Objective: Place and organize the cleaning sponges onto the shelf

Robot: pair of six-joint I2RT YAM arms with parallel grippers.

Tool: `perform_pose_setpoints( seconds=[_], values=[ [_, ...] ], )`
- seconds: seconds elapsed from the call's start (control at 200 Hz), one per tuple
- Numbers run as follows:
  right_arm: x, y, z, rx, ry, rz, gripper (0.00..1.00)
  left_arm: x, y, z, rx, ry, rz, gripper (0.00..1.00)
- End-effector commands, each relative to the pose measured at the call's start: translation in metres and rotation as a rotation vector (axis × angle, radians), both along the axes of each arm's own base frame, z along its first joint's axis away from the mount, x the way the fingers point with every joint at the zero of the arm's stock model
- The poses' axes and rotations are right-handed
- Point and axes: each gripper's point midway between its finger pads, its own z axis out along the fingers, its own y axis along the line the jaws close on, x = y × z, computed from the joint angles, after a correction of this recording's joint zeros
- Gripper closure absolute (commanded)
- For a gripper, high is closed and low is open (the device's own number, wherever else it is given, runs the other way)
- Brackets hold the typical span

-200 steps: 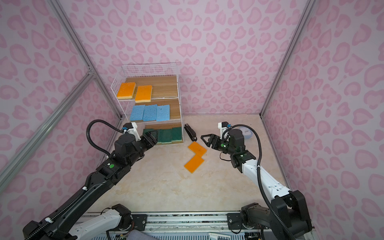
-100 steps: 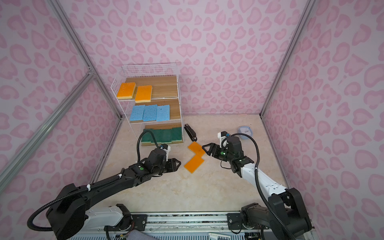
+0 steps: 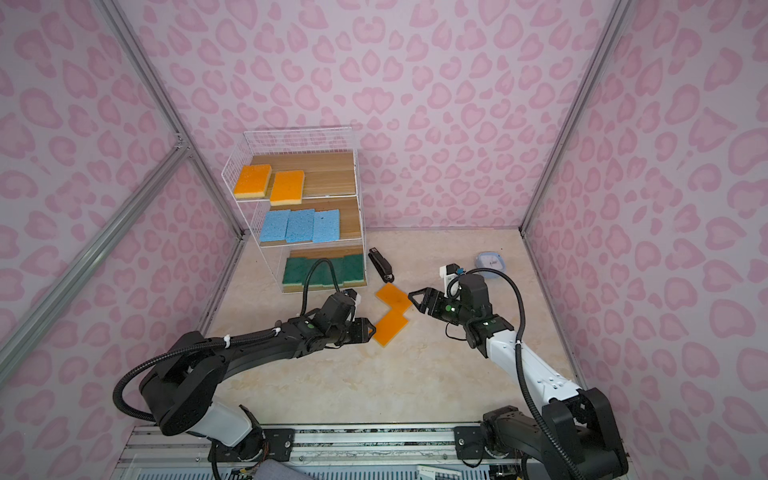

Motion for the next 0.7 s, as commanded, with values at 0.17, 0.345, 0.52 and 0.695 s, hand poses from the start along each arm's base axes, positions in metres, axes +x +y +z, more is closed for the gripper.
perform_pose_setpoints(
  seconds=[0.17, 0.345, 0.52, 0.695],
  values=[
    [0.005, 0.0, 0.016, -0.031, -0.059, 0.007, 0.25, 0.008, 0.057, 0.206, -0.133, -0.504, 0.149, 0.53],
    [0.01, 0.01, 0.02, -0.008, -0.072, 0.021, 0.26, 0.026, 0.105, 0.282, -0.172, -0.596, 0.262, 0.53],
    [0.012, 0.014, 0.017, -0.004, -0.069, 0.03, 0.28, 0.051, 0.137, 0.323, -0.318, -0.592, 0.34, 0.73],
    [0.012, 0.014, 0.017, -0.011, -0.077, 0.031, 0.29, 0.071, 0.143, 0.348, -0.371, -0.581, 0.37, 0.87]
  ],
)
